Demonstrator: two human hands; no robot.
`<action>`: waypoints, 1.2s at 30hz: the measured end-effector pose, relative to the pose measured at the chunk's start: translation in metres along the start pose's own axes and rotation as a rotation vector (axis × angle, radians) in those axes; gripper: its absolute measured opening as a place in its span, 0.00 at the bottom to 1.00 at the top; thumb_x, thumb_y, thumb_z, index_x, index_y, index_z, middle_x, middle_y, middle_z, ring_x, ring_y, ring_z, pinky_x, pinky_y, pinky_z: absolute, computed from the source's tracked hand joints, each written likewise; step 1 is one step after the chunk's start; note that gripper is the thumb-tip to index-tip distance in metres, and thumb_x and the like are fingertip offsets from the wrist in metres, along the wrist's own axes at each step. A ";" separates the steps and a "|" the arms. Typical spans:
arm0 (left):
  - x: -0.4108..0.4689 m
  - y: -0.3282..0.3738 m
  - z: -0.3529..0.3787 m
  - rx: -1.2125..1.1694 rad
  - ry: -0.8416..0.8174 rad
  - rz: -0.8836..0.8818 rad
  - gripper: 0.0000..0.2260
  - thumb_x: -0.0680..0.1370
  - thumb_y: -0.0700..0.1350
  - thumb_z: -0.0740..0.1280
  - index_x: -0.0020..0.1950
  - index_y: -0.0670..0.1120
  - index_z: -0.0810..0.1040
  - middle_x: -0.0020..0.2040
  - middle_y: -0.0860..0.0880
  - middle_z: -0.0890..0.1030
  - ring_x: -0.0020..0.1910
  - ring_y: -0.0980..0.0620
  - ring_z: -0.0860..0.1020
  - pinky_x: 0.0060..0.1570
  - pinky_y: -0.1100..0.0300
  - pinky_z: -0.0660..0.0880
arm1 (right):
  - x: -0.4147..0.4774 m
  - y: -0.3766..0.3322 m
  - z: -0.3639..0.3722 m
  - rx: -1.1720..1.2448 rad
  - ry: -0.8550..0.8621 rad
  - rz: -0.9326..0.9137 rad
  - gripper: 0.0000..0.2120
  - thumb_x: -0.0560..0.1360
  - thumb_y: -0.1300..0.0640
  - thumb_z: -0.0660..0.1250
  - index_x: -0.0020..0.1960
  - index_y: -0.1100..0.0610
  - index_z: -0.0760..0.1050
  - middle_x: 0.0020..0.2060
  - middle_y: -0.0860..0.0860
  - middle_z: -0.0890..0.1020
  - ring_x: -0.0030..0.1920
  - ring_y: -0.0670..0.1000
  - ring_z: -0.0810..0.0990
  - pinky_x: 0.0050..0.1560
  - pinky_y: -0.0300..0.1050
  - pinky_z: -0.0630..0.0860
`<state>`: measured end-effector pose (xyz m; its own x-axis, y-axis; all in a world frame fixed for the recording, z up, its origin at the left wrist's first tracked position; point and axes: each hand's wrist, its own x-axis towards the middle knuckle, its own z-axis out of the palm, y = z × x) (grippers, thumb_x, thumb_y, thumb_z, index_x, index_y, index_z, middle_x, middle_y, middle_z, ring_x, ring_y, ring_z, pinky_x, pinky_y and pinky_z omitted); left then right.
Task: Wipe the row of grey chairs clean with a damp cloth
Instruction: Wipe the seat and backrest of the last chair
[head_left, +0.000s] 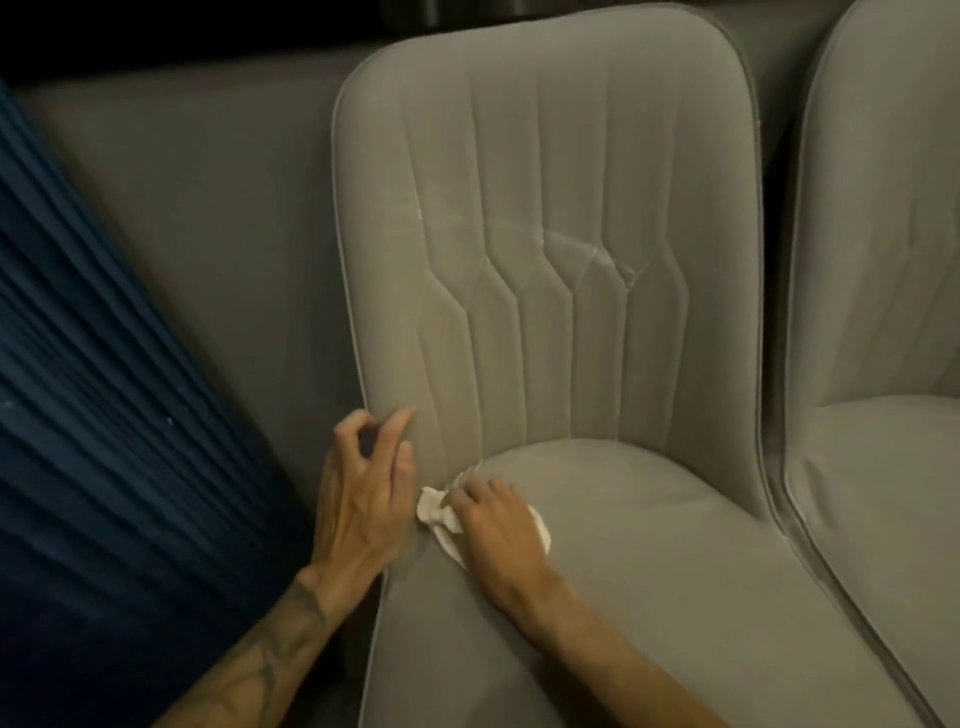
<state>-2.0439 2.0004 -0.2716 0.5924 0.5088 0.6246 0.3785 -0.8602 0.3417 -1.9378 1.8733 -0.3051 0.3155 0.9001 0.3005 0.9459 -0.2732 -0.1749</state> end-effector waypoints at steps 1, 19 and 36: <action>0.012 0.000 -0.003 -0.002 0.017 0.023 0.20 0.86 0.53 0.53 0.71 0.48 0.76 0.61 0.45 0.66 0.49 0.43 0.77 0.46 0.46 0.79 | -0.002 -0.012 0.003 -0.010 0.002 0.034 0.17 0.82 0.45 0.60 0.63 0.55 0.77 0.55 0.53 0.79 0.54 0.56 0.77 0.55 0.50 0.72; 0.040 -0.006 -0.029 0.113 -0.026 0.206 0.14 0.84 0.51 0.63 0.68 0.49 0.75 0.59 0.45 0.66 0.47 0.49 0.71 0.44 0.50 0.77 | -0.035 -0.116 0.004 -0.091 -0.072 -0.066 0.11 0.66 0.44 0.78 0.42 0.50 0.83 0.38 0.47 0.81 0.37 0.47 0.80 0.38 0.41 0.77; 0.172 0.027 -0.002 0.067 0.354 0.148 0.23 0.84 0.49 0.59 0.80 0.49 0.68 0.80 0.40 0.61 0.70 0.31 0.69 0.65 0.34 0.71 | 0.097 0.186 -0.252 -0.399 0.843 0.185 0.16 0.81 0.50 0.66 0.59 0.62 0.75 0.54 0.63 0.74 0.49 0.64 0.74 0.50 0.57 0.72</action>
<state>-1.9336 2.0645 -0.1536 0.3665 0.3259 0.8714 0.3596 -0.9135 0.1904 -1.7126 1.8243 -0.0719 0.2660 0.3320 0.9050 0.7821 -0.6231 -0.0013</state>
